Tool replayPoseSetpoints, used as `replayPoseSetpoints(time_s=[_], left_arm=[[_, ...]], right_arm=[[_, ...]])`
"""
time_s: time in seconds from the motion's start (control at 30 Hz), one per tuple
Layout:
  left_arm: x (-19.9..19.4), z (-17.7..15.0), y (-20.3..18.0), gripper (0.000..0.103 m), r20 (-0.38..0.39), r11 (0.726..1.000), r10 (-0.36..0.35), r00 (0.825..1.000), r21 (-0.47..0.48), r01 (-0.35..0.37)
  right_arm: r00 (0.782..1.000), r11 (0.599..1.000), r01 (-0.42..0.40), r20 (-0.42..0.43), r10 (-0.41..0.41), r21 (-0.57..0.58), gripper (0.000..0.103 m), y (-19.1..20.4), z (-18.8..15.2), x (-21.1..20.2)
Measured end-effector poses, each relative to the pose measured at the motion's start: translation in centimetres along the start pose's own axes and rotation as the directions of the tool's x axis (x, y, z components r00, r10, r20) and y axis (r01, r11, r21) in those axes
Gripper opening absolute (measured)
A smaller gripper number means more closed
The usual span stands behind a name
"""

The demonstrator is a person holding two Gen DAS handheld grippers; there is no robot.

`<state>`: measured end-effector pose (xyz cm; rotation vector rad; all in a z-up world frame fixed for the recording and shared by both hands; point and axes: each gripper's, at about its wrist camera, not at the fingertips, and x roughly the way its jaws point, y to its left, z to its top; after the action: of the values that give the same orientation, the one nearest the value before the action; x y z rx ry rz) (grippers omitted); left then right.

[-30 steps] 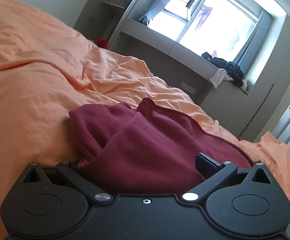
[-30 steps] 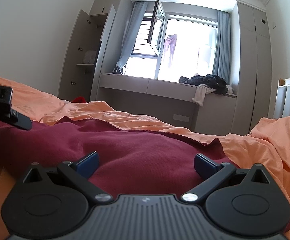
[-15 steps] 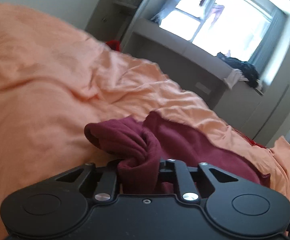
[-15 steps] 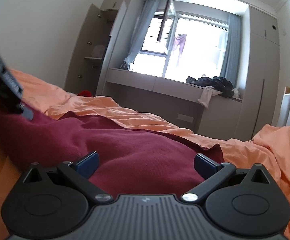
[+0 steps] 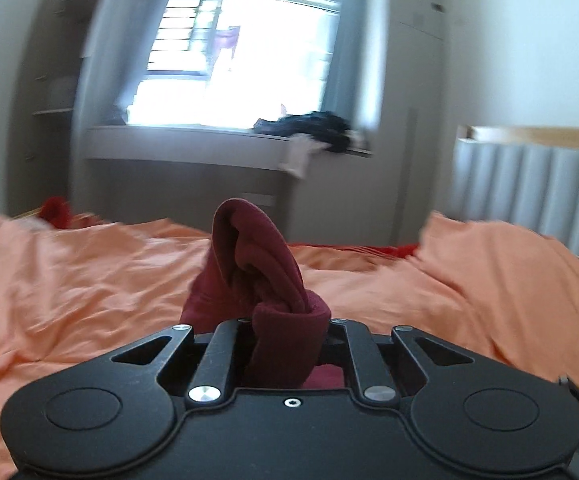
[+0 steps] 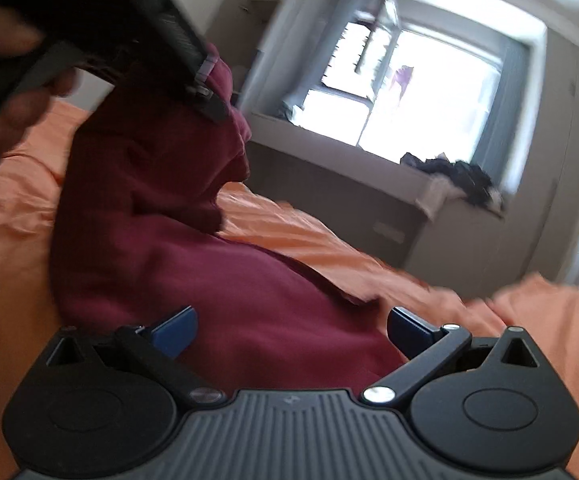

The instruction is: Fold small clothes

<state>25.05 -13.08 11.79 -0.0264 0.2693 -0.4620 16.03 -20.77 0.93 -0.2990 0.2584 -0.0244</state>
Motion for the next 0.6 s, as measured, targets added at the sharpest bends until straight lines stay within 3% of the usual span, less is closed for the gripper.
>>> replayPoseSetpoints(time_s=[0.17, 0.37, 0.47, 0.6], left_arm=[[1.2, -2.2, -5.1, 0.014, -0.071, 0.990, -0.110, 0.991, 0.077, 0.116], [1.7, -7.2, -9.6, 0.017, -0.142, 0.944, -0.102, 0.985, 0.298, 0.141], [1.0, -9.1, -10.8, 0.031, -0.150, 0.913, -0.096, 0.984, 0.381, 0.147], [-0.6, -9.9, -10.9, 0.061, -0.144, 0.890, -0.147, 0.979, 0.414, 0.194]], right_arm=[[0.994, 0.965, 0.077, -0.099, -0.054, 0.252, 0.103, -7.7, -1.9, 0.0], [0.993, 0.877, 0.084, -0.110, -0.035, 0.474, 0.103, -13.1, -3.7, -0.7], [0.997, 0.826, 0.031, -0.081, 0.017, 0.563, 0.103, -14.3, -4.1, -0.7], [0.992, 0.741, -0.082, -0.015, 0.124, 0.667, 0.103, -15.7, -4.2, 0.1]])
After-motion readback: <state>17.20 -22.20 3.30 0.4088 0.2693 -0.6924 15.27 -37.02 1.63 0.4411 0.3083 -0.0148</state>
